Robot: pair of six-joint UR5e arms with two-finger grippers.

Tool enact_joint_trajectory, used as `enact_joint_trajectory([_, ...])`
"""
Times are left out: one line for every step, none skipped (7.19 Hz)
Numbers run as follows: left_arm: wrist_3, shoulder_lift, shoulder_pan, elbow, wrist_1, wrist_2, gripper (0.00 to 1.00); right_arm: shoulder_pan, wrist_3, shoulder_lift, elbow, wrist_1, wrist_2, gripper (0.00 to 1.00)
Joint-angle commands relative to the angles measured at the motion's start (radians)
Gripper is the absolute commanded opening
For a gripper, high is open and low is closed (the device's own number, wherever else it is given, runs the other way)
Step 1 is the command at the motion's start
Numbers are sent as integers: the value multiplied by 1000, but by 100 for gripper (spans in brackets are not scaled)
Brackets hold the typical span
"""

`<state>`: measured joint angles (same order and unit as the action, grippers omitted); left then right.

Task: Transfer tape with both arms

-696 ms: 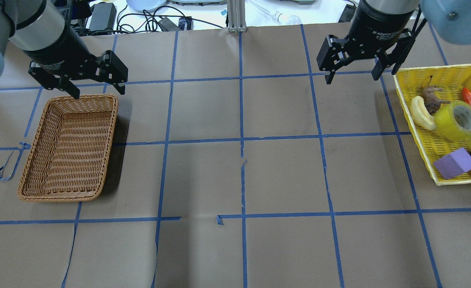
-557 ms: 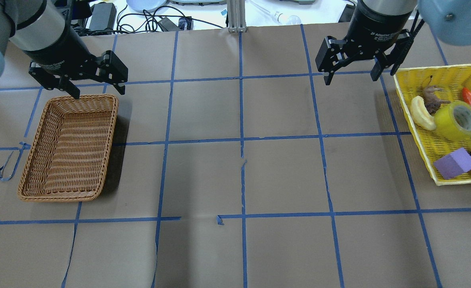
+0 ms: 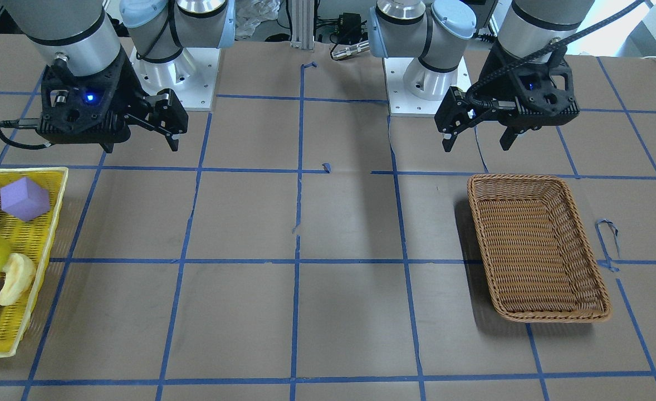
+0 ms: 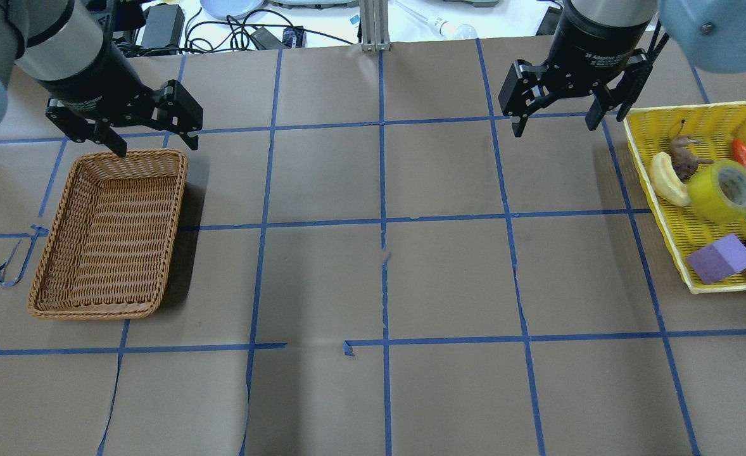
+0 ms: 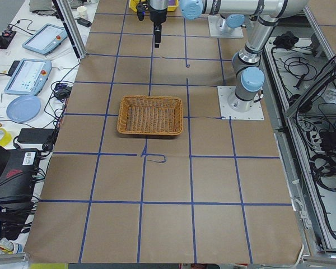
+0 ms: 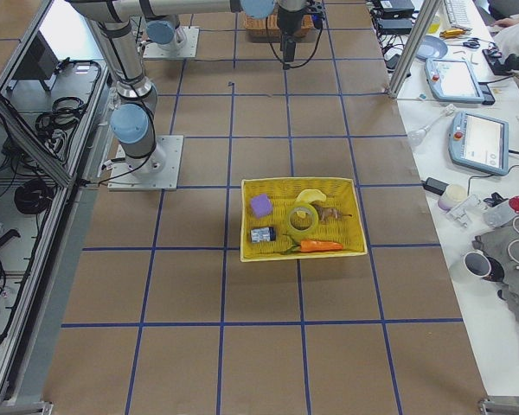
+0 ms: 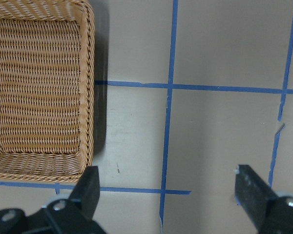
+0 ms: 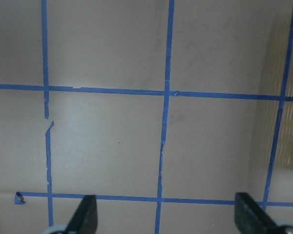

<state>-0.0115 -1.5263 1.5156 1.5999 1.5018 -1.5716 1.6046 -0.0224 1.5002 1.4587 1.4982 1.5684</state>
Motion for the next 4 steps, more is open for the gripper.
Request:
enact_joint_trajectory([-2,0,0,0,0,-1,100,0,-10,-6,0,8,-2,100])
enact_joint_trajectory([-1,0,0,0,0,-1,100,-3,-13,-6,0,8,1,100])
enact_joint_trajectory([-1,0,2,0,0,-1,100,-5,-11,-6,0,5,-2,100])
enact_joint_trajectory([-1,0,2,0,0,-1,100,-3,-1,-5,0,5,2,100])
